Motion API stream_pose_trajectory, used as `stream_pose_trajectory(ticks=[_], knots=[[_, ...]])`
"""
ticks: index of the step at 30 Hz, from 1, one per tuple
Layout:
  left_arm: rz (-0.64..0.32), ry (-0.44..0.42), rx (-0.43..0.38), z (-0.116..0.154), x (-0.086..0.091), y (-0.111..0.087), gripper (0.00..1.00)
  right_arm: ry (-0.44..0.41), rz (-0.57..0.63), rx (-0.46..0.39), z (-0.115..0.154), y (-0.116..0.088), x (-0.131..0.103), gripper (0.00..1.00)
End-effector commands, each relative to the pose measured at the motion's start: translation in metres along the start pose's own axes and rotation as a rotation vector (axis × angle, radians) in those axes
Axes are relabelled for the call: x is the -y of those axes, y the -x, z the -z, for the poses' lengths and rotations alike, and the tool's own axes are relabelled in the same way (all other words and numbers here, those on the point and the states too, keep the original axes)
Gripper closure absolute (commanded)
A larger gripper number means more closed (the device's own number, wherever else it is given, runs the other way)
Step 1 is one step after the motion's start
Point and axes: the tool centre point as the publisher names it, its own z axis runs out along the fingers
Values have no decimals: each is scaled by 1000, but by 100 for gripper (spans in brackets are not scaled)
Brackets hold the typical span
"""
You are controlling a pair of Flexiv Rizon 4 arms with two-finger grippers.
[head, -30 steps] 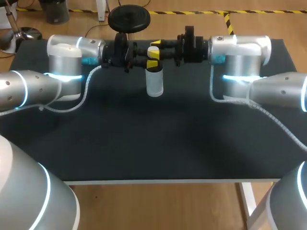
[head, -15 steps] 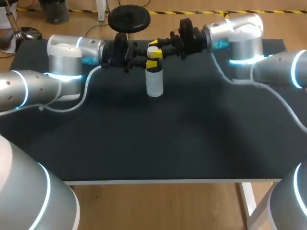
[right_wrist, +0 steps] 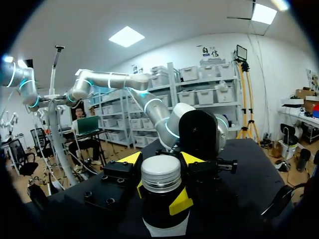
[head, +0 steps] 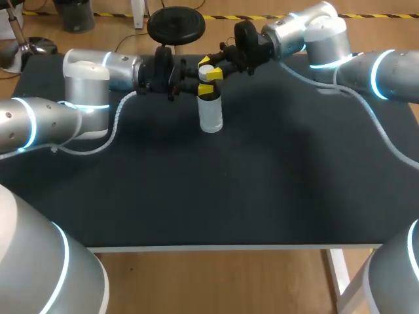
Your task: Unscrew the bottle cap
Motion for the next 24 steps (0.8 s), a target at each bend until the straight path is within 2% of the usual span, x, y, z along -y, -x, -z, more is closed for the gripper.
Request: stream_pose_trajectory(ticks=[1,5,10,15,24], knots=[[0,1,2,0,3,4,100,11,-6,-647,-2,4,22,100],[0,1,2,0,3,4,100,9,-25,-710,-1,4,21,100],[0,1,2,0,3,4,100,29,-27,-827,-1,2,18,100],[0,1,2,0,3,4,100,49,8,-898,-1,2,14,100],[0,1,2,0,3,4,100,60,40,-930,-1,0,4,100]])
